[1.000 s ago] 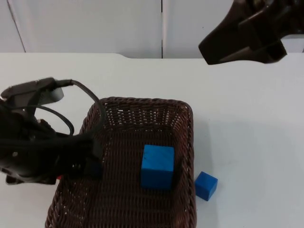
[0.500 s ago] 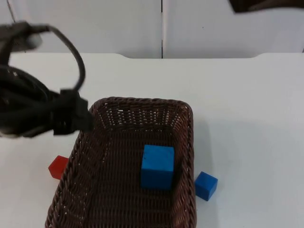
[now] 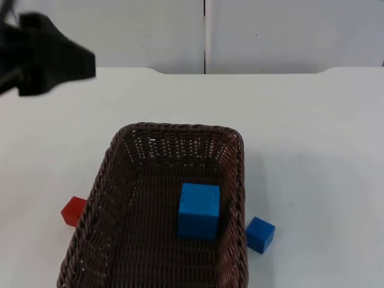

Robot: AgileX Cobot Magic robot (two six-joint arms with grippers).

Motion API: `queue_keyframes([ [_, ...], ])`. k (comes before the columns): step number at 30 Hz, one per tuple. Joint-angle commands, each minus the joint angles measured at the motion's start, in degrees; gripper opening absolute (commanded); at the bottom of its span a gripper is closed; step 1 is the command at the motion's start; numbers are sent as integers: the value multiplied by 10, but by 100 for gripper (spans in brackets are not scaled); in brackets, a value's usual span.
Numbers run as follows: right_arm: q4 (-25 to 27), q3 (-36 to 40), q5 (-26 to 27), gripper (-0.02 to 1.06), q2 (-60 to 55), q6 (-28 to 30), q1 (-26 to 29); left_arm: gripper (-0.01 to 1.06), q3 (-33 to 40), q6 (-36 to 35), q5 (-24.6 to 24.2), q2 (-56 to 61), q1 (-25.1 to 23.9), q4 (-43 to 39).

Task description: Pick up the basket with the left hand and place the largest block into the basket with the right hand.

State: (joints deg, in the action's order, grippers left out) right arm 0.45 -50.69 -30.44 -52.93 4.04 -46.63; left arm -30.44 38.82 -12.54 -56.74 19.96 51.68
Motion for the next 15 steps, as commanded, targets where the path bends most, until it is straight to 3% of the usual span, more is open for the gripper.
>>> queue_keyframes([
  [1, -4, 24, 3, 69, 29, 5, 1, 75, 0, -1, -19, 37, 0, -20],
  [9, -4, 91, 2, 69, 130, 5, 1, 75, 0, -1, -81, 142, 0, -51],
  [15, -4, 120, -43, 69, 207, 2, 1, 75, 0, -1, -129, 219, 0, -68],
])
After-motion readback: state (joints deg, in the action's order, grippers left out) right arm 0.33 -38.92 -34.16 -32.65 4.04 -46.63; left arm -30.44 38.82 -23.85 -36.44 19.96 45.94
